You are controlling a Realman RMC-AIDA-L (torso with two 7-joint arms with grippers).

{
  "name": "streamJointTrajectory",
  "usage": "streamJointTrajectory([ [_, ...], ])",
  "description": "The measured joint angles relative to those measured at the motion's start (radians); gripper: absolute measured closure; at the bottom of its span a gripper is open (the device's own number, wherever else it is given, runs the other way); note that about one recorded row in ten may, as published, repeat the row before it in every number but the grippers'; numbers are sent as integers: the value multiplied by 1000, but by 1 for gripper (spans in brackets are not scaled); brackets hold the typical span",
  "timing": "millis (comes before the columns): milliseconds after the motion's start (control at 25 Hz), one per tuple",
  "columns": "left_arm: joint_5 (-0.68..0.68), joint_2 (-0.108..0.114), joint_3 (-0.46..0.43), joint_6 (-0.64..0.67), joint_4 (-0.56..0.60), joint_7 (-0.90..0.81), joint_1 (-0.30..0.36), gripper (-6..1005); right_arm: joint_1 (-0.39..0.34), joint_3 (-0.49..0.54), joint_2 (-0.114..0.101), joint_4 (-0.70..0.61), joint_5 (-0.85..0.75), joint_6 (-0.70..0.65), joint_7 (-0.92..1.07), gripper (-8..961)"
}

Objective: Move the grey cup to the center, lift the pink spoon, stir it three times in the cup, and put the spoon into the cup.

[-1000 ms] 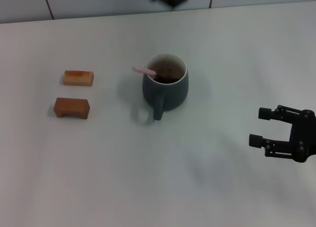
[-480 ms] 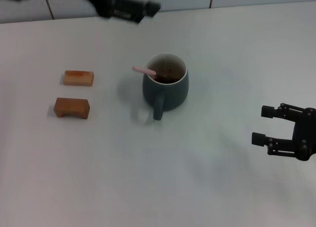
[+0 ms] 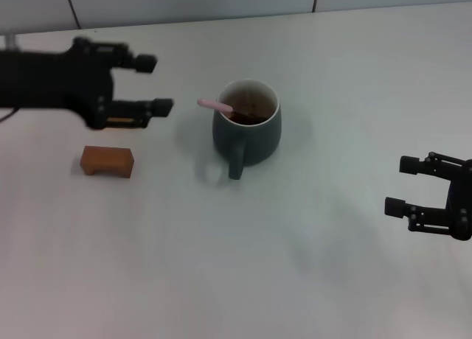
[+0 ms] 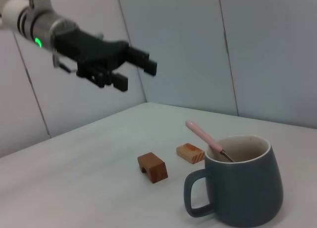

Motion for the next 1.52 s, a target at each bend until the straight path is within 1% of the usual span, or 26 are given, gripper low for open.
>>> streamJointTrajectory([
  [120, 0, 0, 0, 0, 0, 0, 0, 297, -1, 12, 0, -7, 1, -15, 0, 127],
  [160, -1, 9, -44, 5, -77, 48, 4, 296, -2, 22, 0, -9, 1, -26, 0, 127],
  [200, -1, 37, -97, 9, -246, 157, 16, 296, -2, 22, 0, -9, 1, -26, 0, 127],
  [240, 1, 44, -104, 3, -291, 188, 22, 296, -2, 25, -1, -11, 1, -30, 0, 127],
  [280, 3, 45, -105, -1, -306, 199, 25, 296, -2, 25, -1, -13, 1, -33, 0, 127],
  [320, 7, 45, -105, -12, -324, 215, 29, 296, -2, 26, -1, -15, 1, -34, 1, 127],
  [360, 20, 40, -102, -35, -343, 234, 35, 296, -2, 26, -1, -17, 1, -34, 2, 127],
  [400, 20, 40, -102, -35, -343, 234, 35, 268, -2, 26, -1, -18, 1, -34, 2, 128],
  [440, 31, 34, -100, -48, -347, 239, 39, 241, -2, 26, -1, -18, 1, -35, 3, 128],
  [480, 55, 22, -100, -65, -349, 246, 42, 213, -2, 26, -1, -18, 1, -35, 3, 128],
  [560, 66, 18, -100, -69, -351, 246, 42, 158, -2, 26, 0, -18, 1, -36, 3, 128],
  [640, 82, 17, -100, -73, -359, 243, 38, 157, -2, 26, 0, -18, 1, -38, 3, 128],
  [680, 91, 22, -105, -81, -381, 238, 31, 157, -2, 26, 0, -18, 1, -41, 3, 128],
  [720, 91, 22, -105, -81, -381, 238, 31, 157, -2, 26, 0, -18, 1, -41, 3, 128],
  [880, 84, 44, -114, -104, -421, 238, 23, 156, -3, 26, 0, -17, 1, -43, 0, 127],
  [960, 78, 50, -115, -103, -427, 237, 23, 155, -3, 26, 0, -17, 0, -43, 0, 127],
  [1240, 76, 56, -139, -105, -428, 226, 24, 155, -3, 26, 0, -17, -2, -43, -3, 127],
  [1520, 75, 61, -141, -83, -421, 219, 56, 155, -8, 26, 1, -21, -2, -45, -17, 128],
])
